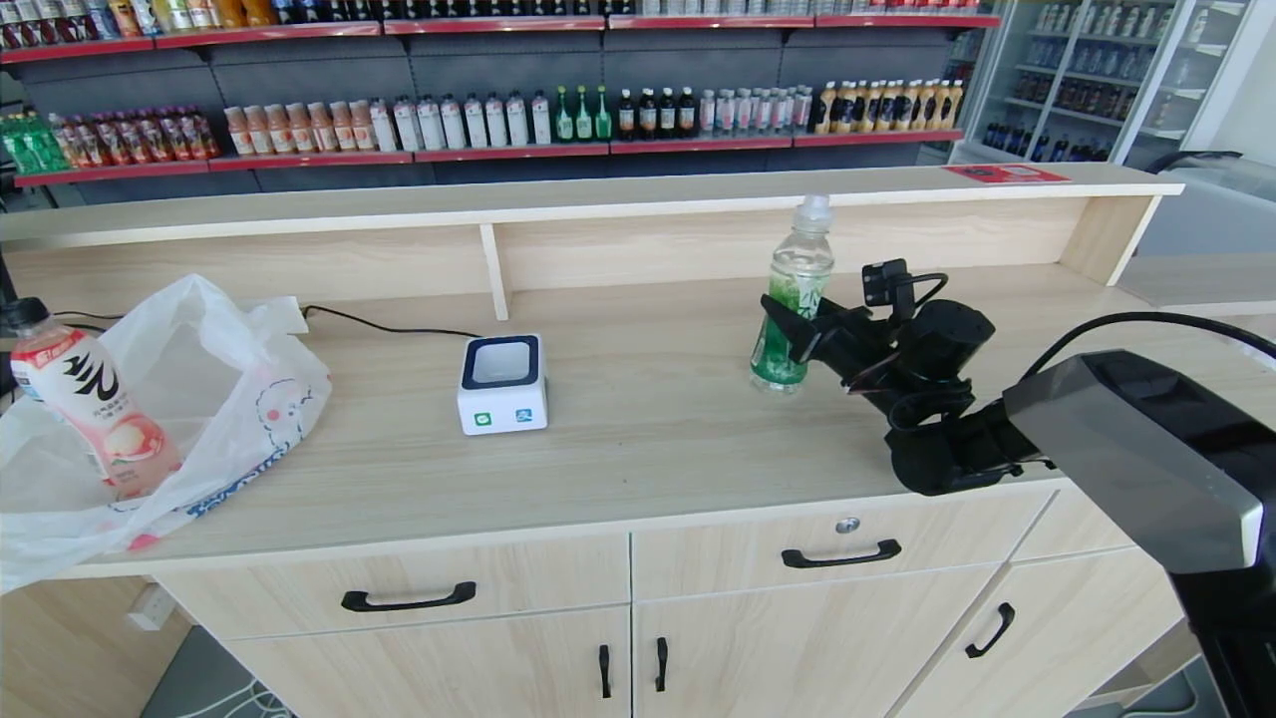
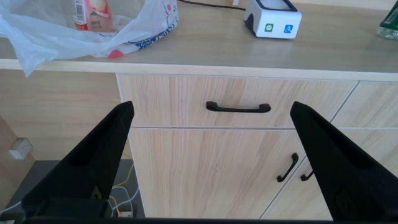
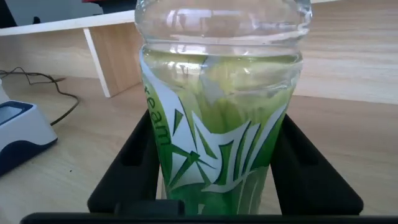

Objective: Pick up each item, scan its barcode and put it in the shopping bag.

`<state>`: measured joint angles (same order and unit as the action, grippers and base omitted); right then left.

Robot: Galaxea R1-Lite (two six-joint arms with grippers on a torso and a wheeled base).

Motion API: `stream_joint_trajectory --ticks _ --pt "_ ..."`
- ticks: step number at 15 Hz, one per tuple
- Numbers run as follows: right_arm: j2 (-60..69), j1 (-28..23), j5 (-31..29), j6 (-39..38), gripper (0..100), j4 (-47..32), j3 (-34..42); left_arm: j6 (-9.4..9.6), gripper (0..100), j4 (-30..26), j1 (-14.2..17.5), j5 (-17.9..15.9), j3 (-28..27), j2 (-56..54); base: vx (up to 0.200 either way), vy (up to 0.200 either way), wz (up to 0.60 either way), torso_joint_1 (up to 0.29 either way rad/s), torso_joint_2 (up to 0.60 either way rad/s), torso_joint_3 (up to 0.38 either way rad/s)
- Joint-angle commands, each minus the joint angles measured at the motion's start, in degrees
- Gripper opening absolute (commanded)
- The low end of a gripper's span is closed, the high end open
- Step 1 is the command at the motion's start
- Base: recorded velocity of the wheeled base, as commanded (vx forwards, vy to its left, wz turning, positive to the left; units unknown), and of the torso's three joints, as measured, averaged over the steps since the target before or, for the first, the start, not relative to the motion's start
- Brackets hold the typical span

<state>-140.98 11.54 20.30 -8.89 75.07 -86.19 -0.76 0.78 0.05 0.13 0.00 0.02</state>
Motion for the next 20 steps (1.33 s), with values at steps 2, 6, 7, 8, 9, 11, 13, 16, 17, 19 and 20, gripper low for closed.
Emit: stream_joint_trajectory --ticks 2,6,7,8,9,11,13,16,17,19,20 --pt "1.3 0.0 0.0 0.0 0 0.2 -0.2 -0.04 100 0.0 0.0 0.0 0.0 0.1 0.000 0.000 0.00 0.000 0.00 0.000" --pt "5.5 -0.1 -0.2 0.0 0 0.1 -0.4 -0.04 100 0.0 0.0 0.0 0.0 0.0 0.000 0.000 0.00 0.000 0.00 0.000" --pt "6.5 -0.4 -0.2 0.0 0 0.1 -0.2 -0.04 100 0.0 0.0 0.0 0.0 0.0 0.000 0.000 0.00 0.000 0.00 0.000" --pt "7.5 -0.5 -0.2 0.2 0 0.1 -0.1 -0.04 100 0.0 0.0 0.0 0.0 0.1 0.000 0.000 0.00 0.000 0.00 0.000" --pt "8.8 -0.4 -0.3 0.4 0 0.2 0.2 -0.12 100 -0.1 0.0 0.0 0.0 0.1 0.000 0.000 0.00 0.000 0.00 0.000" --pt "11.0 -0.4 -0.3 1.6 0 0.3 0.7 -0.04 100 -0.1 0.0 0.0 0.0 0.0 0.000 0.000 0.00 0.000 0.00 0.000" --pt "15.5 -0.4 -0.3 2.9 0 0.3 2.8 -0.04 100 -0.1 0.0 0.0 0.0 0.1 0.000 0.000 0.00 0.000 0.00 0.000" --pt "23.4 -0.2 -0.5 5.9 0 0.3 11.3 -0.04 100 -0.2 0.0 0.0 0.0 0.1 0.000 0.000 0.00 0.000 0.00 0.000" --pt "26.2 -0.2 -0.5 7.1 0 0.3 14.8 -0.04 100 -0.3 0.0 0.0 0.0 0.1 0.000 0.000 0.00 0.000 0.00 0.000" --pt "31.6 -0.2 -0.5 9.0 0 0.6 21.0 -0.04 100 -0.3 0.0 0.0 0.0 0.0 0.000 0.000 0.00 0.000 0.00 0.000" --pt "33.9 -0.2 -0.5 9.1 0 0.6 23.3 -0.04 100 -0.3 0.0 0.0 0.0 0.0 0.000 0.000 0.00 0.000 0.00 0.000"
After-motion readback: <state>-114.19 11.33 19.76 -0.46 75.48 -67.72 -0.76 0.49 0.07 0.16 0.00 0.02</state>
